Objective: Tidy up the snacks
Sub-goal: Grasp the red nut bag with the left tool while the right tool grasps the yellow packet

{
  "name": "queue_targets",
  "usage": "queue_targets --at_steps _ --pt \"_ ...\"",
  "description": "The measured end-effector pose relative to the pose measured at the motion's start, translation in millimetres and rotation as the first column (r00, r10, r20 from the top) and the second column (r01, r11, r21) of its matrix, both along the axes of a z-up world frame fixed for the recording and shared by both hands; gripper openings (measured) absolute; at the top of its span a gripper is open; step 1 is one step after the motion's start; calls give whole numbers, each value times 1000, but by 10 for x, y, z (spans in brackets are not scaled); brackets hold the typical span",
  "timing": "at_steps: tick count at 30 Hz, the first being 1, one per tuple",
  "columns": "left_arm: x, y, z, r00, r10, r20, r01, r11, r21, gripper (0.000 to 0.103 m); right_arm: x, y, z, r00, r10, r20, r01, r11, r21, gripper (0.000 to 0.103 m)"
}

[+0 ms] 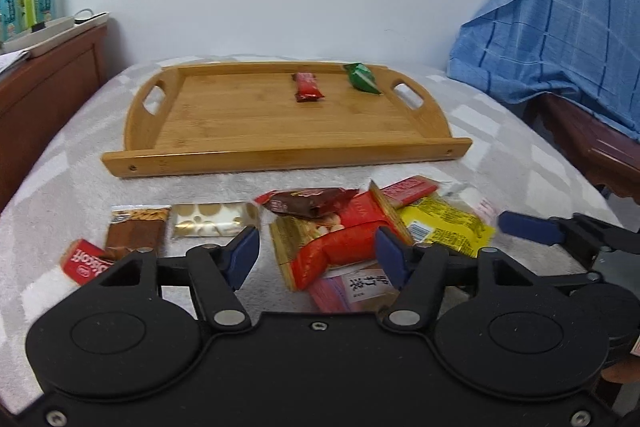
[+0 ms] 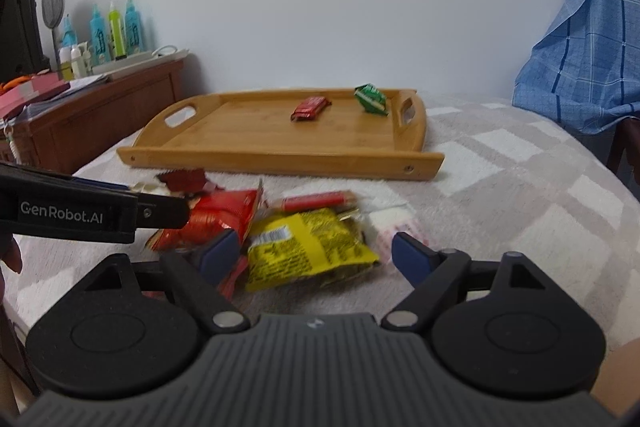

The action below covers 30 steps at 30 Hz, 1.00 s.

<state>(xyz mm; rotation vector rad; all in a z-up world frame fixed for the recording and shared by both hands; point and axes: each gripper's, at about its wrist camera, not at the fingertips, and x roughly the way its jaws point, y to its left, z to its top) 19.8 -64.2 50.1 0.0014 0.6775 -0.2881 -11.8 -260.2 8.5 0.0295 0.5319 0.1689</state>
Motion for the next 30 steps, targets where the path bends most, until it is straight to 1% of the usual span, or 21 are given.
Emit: queue_targets --at_steps 1,4,5,9,14,18,22,30 --pt "14 -6 -8 1000 0 -1 0 1000 1 62 5 14 -6 1000 5 -5 -5 1000 -5 87" --pt "83 -16 -26 1000 5 -15 -5 1000 -12 71 19 51 -15 1000 9 -10 -9 1000 -28 84" --pt "109 -18 -36 1000 4 -20 -5 1000 -22 72 28 56 -18 1000 9 -12 -10 999 -31 83" --pt "226 -36 -87 999 2 -54 -4 999 -40 74 58 49 -35 1000 9 -24 -9 1000 -26 81" --pt "336 -56 -159 995 0 -103 -8 997 -78 77 88 69 -33 1000 0 -7 0 999 -41 84" --pt "402 -71 -209 991 9 -130 -24 993 -113 77 115 77 -41 1000 -6 -7 5 999 -41 84" --pt "427 -82 -211 991 17 -134 -34 992 -123 72 136 73 -43 1000 -13 -9 13 999 -36 84" --pt "355 -154 -186 994 -7 -106 0 998 -69 69 157 85 -52 1000 -19 -8 19 999 -33 84"
